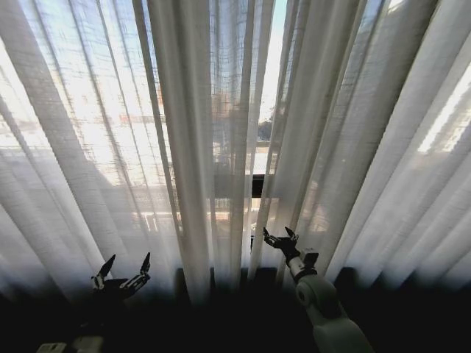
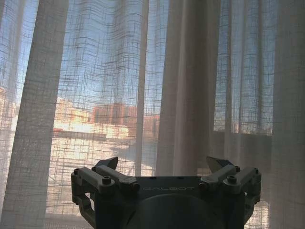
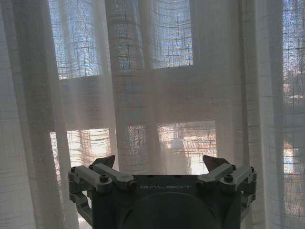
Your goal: Open the curtains by pulling them apart, changing their state from closed to fully open.
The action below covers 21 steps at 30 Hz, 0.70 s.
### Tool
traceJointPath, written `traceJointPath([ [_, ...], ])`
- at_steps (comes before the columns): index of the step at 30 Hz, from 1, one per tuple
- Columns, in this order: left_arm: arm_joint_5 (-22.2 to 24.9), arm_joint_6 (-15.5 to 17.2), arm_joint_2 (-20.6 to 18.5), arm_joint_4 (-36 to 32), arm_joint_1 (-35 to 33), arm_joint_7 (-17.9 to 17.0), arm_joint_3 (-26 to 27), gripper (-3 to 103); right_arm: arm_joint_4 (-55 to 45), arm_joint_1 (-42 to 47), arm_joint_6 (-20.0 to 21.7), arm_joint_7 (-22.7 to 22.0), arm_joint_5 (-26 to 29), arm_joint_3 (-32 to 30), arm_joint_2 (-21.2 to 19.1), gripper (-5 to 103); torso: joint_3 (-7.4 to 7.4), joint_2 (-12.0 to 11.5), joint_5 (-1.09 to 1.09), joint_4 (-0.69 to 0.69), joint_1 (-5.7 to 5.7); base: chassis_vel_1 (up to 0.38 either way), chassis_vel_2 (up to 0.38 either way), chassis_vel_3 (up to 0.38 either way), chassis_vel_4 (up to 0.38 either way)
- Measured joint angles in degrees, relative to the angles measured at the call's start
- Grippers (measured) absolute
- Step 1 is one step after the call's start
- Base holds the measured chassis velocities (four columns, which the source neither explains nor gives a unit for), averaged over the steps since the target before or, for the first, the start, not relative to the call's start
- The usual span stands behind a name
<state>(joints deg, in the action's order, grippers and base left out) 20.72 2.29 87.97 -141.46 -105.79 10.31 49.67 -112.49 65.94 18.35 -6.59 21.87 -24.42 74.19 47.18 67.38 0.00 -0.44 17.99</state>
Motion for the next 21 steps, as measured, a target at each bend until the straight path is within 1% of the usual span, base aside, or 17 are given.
traceJointPath([
  [3,0.00,0.07,0.01,-0.40,-0.11,-0.01,0.05,100,0.44,-0.76,0.18,-0.53,0.33,1.10,0.21,100,0.00,0.00,0.00,0.01,0.00,0.000,0.000,0.000,0.000],
  [6,0.06,0.09,-0.03,-0.86,-0.67,-0.02,0.52,100,1.87,-2.12,0.34,-0.69,0.30,3.55,0.62,100,0.00,0.00,0.01,0.01,0.00,0.000,0.000,0.000,0.000],
  [9,0.08,0.09,-0.13,-0.93,-0.95,-0.04,0.65,100,3.54,-3.60,0.32,-0.85,-0.16,4.25,1.05,100,0.00,0.00,0.01,0.01,0.00,0.000,0.000,0.000,0.000],
  [15,0.02,0.08,-0.27,-1.02,-1.05,-0.07,0.56,100,10.24,-9.28,-0.87,-2.11,-2.72,4.52,1.81,100,0.00,0.00,0.01,0.01,0.00,0.000,0.000,0.000,0.000],
  [21,-0.12,0.60,-0.35,-1.27,-0.91,-0.07,0.63,100,16.19,-14.26,-1.58,-3.43,-3.68,3.98,1.58,100,0.01,0.00,0.01,0.00,0.00,0.000,0.000,0.000,0.000],
])
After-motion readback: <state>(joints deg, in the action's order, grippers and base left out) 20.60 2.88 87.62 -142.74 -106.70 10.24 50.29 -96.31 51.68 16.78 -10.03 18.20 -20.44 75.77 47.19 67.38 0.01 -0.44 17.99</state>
